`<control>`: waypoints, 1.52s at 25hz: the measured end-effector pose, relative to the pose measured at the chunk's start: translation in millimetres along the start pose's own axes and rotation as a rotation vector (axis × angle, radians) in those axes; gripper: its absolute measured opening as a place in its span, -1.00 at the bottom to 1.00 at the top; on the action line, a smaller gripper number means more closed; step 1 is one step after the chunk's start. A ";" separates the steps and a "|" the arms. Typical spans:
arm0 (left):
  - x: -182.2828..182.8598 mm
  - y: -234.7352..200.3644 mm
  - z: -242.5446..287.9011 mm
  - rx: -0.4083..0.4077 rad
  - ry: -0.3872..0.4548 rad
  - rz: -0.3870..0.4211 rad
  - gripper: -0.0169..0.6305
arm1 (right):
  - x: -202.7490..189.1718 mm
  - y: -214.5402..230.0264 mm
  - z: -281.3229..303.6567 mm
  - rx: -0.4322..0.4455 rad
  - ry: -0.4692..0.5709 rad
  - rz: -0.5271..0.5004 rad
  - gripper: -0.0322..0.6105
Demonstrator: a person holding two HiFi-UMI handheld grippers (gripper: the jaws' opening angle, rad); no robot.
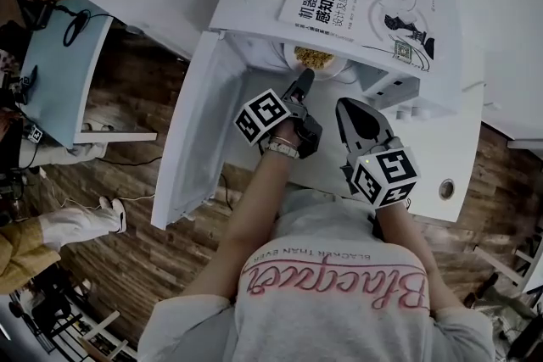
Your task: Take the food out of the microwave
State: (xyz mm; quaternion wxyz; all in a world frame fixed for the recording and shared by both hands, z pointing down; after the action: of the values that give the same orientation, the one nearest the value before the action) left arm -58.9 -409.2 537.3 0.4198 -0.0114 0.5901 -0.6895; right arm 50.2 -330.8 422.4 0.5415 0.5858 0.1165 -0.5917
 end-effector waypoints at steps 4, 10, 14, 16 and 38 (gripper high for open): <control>-2.4 -10.2 7.5 0.044 0.007 -0.067 -0.06 | 3.8 3.7 2.2 -0.004 -0.003 0.001 -0.86; -0.2 -7.9 8.8 0.044 0.036 -0.157 -0.27 | 5.1 7.9 1.2 -0.015 -0.014 -0.005 -0.86; 0.7 -6.2 5.0 0.054 0.034 -0.150 -0.41 | 7.1 7.6 -1.4 -0.021 -0.015 -0.003 -0.86; 2.3 -2.3 1.8 0.051 0.039 -0.142 -0.51 | 7.2 6.0 -3.0 -0.019 -0.019 -0.006 -0.86; 7.9 30.5 -41.2 -0.068 0.147 -0.174 -0.91 | 12.2 -24.2 -35.4 0.043 -0.005 -0.046 -0.86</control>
State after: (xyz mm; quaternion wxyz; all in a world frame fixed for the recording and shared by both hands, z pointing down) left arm -67.8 -379.2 495.9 0.3133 -0.0261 0.6391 -0.7019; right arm 54.8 -300.2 390.2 0.5153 0.5931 0.1157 -0.6077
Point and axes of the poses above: the fingertips, and each gripper's own axes: z forward along the fingers, y to its right, x out of its top, the point moved 3 cm from there along -z, backward along the fingers, and after that the axes turned 15 degrees about z, right-handed, at the moved point
